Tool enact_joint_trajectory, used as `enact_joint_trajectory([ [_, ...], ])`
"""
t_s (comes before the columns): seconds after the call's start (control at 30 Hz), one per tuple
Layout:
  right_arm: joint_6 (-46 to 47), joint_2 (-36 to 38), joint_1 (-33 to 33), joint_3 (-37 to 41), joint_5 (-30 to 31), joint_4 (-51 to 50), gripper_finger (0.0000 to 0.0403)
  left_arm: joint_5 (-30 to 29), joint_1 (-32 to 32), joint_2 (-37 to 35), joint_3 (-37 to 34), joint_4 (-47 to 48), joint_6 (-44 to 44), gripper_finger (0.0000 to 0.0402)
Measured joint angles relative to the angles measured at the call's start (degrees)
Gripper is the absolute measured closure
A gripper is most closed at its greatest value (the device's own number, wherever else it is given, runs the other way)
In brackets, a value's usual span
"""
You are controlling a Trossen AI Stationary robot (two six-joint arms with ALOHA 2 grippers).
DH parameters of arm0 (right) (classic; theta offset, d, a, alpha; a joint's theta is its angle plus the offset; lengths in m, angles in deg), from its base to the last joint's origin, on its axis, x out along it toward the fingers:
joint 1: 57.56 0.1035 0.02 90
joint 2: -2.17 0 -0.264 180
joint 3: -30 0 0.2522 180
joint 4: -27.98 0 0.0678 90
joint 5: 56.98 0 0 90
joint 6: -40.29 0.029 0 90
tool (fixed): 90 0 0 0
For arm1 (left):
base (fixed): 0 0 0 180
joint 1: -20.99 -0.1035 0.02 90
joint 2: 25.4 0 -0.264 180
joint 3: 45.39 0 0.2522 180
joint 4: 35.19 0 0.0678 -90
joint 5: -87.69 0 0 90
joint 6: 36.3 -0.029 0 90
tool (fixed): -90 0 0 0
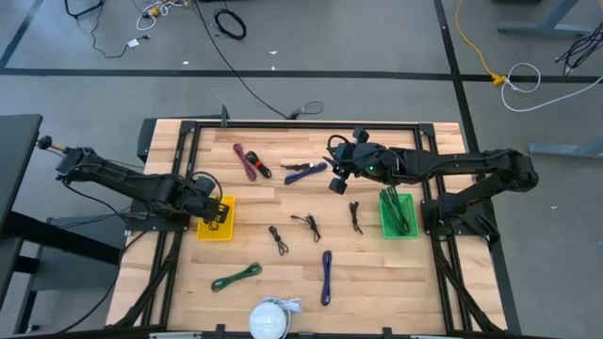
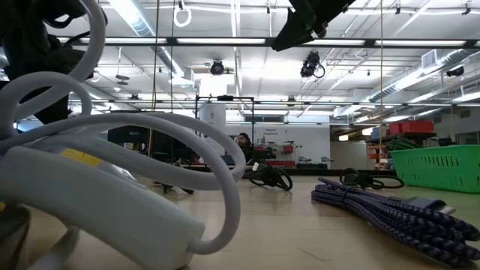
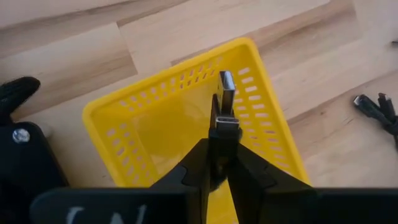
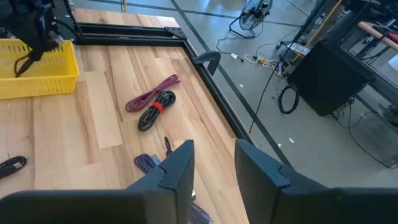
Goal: Pick & Place USB Port
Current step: Put the black charger cable into the yellow basket, then put the black and pink charger cable into the green basket
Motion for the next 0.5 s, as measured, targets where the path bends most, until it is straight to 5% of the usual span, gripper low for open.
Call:
enact_joint_trajectory([
  [0.37,0.0,0.0,-0.6,0.0,0.0,0.0,0.0286,-4.2,0.0,0.0,0.3,-0.2,-3.9,0.0268],
  [0.5,0.0,0.0,-0.5,0.0,0.0,-0.2,0.0286,-9.1,0.0,0.0,3.4,-0.5,-14.5,0.0259],
])
